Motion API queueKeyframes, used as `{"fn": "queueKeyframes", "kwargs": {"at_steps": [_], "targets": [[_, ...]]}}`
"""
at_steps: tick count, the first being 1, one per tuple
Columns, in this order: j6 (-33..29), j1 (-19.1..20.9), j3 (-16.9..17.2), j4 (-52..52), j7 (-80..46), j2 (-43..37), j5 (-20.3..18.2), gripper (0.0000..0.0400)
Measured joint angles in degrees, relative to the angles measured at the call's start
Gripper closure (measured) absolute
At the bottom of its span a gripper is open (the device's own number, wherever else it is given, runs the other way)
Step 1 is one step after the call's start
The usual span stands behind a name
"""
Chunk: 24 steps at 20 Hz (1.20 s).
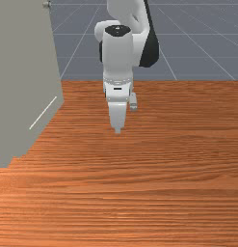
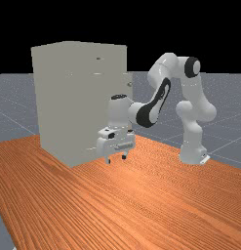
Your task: Open the cabinet door
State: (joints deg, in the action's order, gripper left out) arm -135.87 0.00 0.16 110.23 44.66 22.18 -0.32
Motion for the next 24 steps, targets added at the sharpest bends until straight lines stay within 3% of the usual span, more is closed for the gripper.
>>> {"fn": "queueKeyframes", "kwargs": {"at_steps": [4,5,6,7,9,12,15,24], "targets": [[2.5,0.0,2.0,1.0,-3.3,-0.3,1.6,0.0000],[9.9,-1.2,3.4,5.3,-16.5,-5.8,2.1,0.0154],[16.5,-2.2,4.4,6.0,-29.2,-10.8,1.4,0.0249],[21.3,-2.7,5.2,5.4,-41.5,-13.7,0.1,0.0307],[27.4,-2.9,6.7,4.2,-62.6,-15.5,-3.6,0.0365],[30.6,-2.2,7.7,4.5,-73.0,-17.0,-6.6,0.0392],[31.5,-1.9,8.1,5.9,-75.3,-22.0,-6.8,0.0398],[31.6,2.0,10.3,22.6,-76.6,-53.0,-5.8,0.0400]]}}
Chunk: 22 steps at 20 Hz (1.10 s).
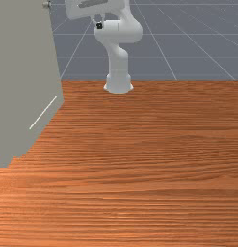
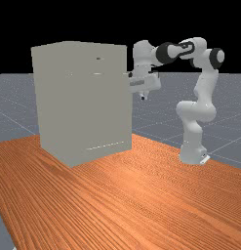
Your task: Open the cabinet door
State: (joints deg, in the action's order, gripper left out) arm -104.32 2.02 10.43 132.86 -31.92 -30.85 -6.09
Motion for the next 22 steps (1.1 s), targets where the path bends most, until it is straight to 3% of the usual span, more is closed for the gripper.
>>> {"fn": "queueKeyframes", "kwargs": {"at_steps": [6,9,16,17,18,19,20,22], "targets": [[0.3,4.7,5.7,1.2,1.8,-12.1,-0.6,0.0400],[0.9,7.7,8.3,-1.2,3.2,-16.5,1.5,0.0400],[2.3,14.8,8.6,-2.8,3.3,-29.0,6.0,0.0400],[2.1,15.5,8.5,-2.7,3.0,-29.7,6.5,0.0243],[1.4,16.0,8.7,-2.5,2.8,-29.8,6.7,0.0148],[0.0,16.2,9.8,-2.5,2.6,-29.0,6.6,0.0246],[-2.5,16.2,11.2,-2.5,2.5,-27.5,6.4,0.0307],[-8.0,15.9,13.5,-2.0,2.2,-24.3,6.1,0.0366]]}}
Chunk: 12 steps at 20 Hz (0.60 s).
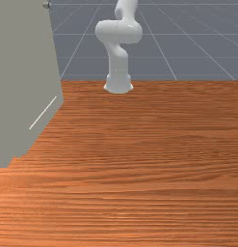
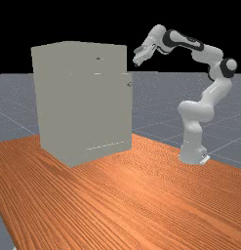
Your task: Open the cabinet door
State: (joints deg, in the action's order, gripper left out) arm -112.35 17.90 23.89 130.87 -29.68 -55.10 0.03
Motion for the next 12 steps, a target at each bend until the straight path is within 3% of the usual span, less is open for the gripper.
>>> {"fn": "queueKeyframes", "kwargs": {"at_steps": [3,12], "targets": [[-8.6,-0.7,2.1,0.6,-0.4,5.4,-0.1,0.0392],[-17.5,-0.4,1.3,6.8,-1.2,4.8,-0.1,0.0400]]}}
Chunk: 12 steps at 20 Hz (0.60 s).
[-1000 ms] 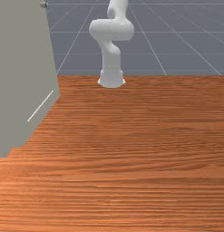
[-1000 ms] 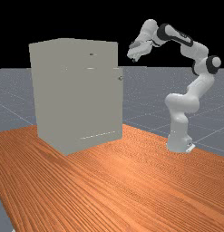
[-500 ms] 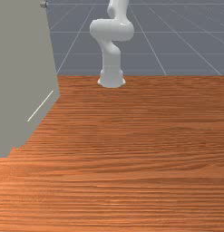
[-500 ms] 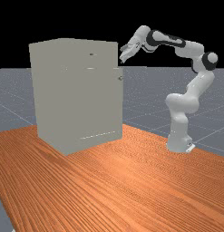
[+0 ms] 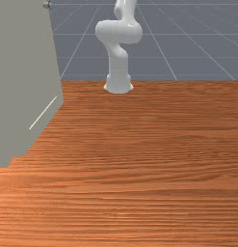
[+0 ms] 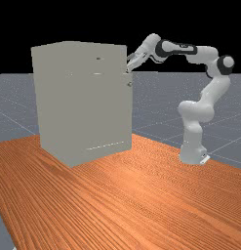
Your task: Open the cabinet door
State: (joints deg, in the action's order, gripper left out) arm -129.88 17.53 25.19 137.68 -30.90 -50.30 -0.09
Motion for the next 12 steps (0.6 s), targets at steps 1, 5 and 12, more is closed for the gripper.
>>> {"fn": "queueKeyframes", "kwargs": {"at_steps": [1,5,12], "targets": [[-2.5,-0.1,-0.6,1.5,-0.3,-0.7,-0.1,0.0400],[-6.0,0.0,-5.3,5.2,-4.1,-2.9,0.0,0.0376],[-11.3,-3.1,-21.9,8.0,-16.1,-1.4,0.3,0.0336]]}}
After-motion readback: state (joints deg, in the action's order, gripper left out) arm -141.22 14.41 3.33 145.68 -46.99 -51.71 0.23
